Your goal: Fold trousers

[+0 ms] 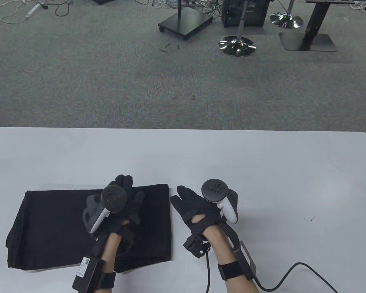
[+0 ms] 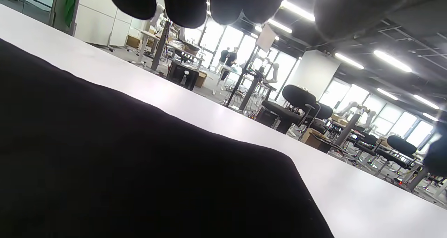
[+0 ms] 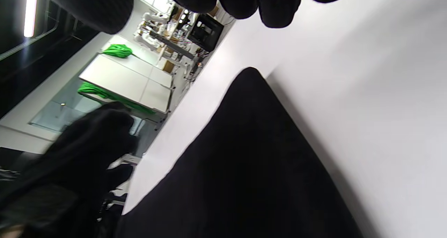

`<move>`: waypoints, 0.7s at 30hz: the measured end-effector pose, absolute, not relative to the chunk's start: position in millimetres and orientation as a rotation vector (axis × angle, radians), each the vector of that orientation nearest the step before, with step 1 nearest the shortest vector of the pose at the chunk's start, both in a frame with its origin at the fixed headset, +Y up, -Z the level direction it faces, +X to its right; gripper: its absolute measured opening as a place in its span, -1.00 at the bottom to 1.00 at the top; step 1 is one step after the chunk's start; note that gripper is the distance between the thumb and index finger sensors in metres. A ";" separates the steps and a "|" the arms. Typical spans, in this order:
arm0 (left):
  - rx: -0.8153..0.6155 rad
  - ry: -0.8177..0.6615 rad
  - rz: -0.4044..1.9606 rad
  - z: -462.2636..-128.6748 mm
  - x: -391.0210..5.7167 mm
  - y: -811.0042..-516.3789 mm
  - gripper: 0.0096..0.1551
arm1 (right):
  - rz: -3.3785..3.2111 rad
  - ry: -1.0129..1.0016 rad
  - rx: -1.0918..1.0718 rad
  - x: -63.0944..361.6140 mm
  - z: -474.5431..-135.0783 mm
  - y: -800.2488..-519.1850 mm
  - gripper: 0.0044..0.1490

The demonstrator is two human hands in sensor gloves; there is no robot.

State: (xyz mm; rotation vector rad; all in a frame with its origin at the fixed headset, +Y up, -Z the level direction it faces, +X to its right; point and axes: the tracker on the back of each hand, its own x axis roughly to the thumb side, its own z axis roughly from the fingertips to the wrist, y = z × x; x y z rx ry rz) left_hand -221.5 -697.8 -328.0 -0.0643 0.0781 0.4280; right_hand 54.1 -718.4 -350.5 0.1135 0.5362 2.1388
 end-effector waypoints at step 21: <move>-0.055 0.035 0.489 -325.3 -221.9 -693.4 -0.12 | 2.543 0.583 0.023 6.4 -347.2 -775.4 -0.13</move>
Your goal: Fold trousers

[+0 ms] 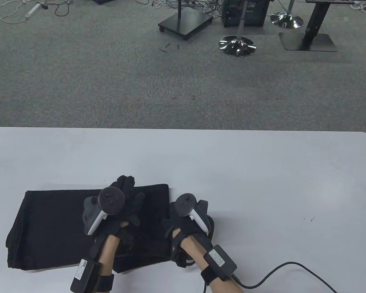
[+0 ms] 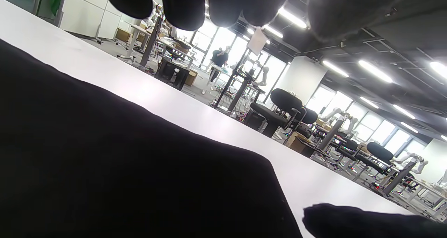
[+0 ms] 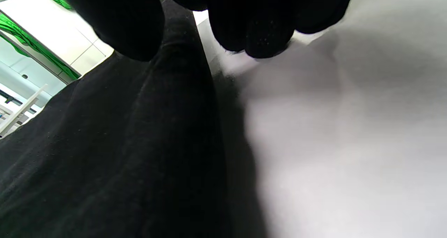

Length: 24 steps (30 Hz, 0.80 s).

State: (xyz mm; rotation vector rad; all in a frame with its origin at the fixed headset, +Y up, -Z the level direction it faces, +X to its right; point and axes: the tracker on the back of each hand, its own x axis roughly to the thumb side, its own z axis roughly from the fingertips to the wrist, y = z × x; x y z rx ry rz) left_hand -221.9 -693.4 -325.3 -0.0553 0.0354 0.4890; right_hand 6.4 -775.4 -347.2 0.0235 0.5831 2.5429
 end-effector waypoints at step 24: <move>-0.071 0.000 0.491 -325.4 -214.4 -691.9 -0.13 | 2.346 0.508 -0.064 40.5 -357.4 -757.3 -0.25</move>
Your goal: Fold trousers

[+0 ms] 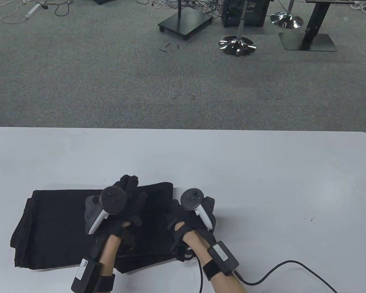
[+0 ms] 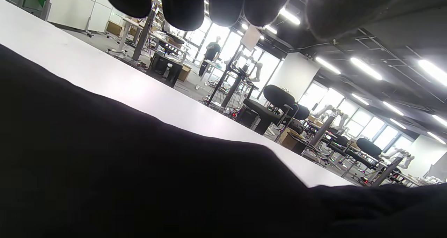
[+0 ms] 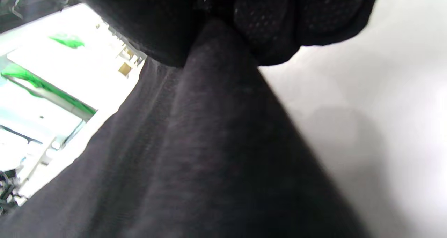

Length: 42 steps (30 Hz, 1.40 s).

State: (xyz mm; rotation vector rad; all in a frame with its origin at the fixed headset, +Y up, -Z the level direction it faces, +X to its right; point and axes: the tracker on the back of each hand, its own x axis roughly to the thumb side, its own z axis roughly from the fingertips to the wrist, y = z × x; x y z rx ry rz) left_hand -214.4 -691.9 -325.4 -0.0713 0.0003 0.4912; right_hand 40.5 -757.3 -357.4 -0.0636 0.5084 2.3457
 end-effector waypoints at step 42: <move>-0.159 -0.074 0.429 -328.8 -190.2 -698.7 -0.13 | 2.267 0.345 0.073 121.2 -363.0 -634.6 -0.32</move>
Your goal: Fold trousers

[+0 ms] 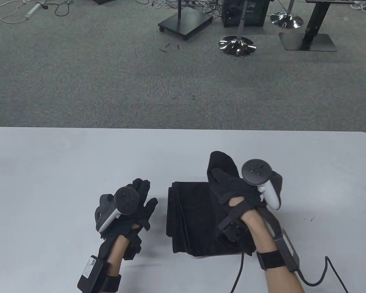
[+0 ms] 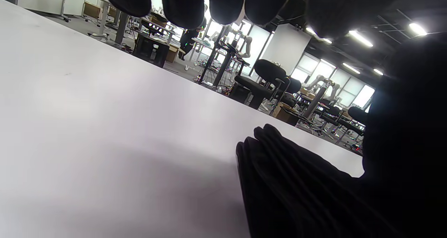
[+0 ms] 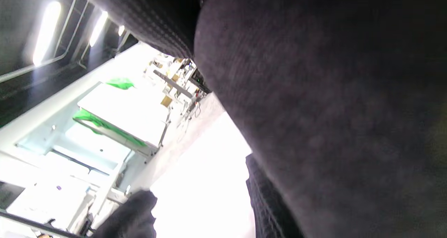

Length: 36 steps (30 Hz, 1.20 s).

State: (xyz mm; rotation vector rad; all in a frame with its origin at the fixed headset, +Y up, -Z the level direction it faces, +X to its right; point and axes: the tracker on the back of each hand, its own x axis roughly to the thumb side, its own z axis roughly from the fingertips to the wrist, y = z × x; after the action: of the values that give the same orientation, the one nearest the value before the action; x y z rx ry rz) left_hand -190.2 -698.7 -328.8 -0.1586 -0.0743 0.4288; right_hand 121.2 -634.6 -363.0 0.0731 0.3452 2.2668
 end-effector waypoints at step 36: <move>-0.159 -0.075 0.439 -327.2 -190.4 -702.8 -0.12 | 2.840 0.651 0.134 5.1 -349.5 -789.6 -0.08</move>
State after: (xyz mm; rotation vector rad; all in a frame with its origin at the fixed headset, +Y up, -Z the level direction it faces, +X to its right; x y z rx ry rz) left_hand -190.4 -702.8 -327.2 -0.1591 -0.0750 0.4388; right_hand 5.1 -789.6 -349.5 0.1337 0.6513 2.8400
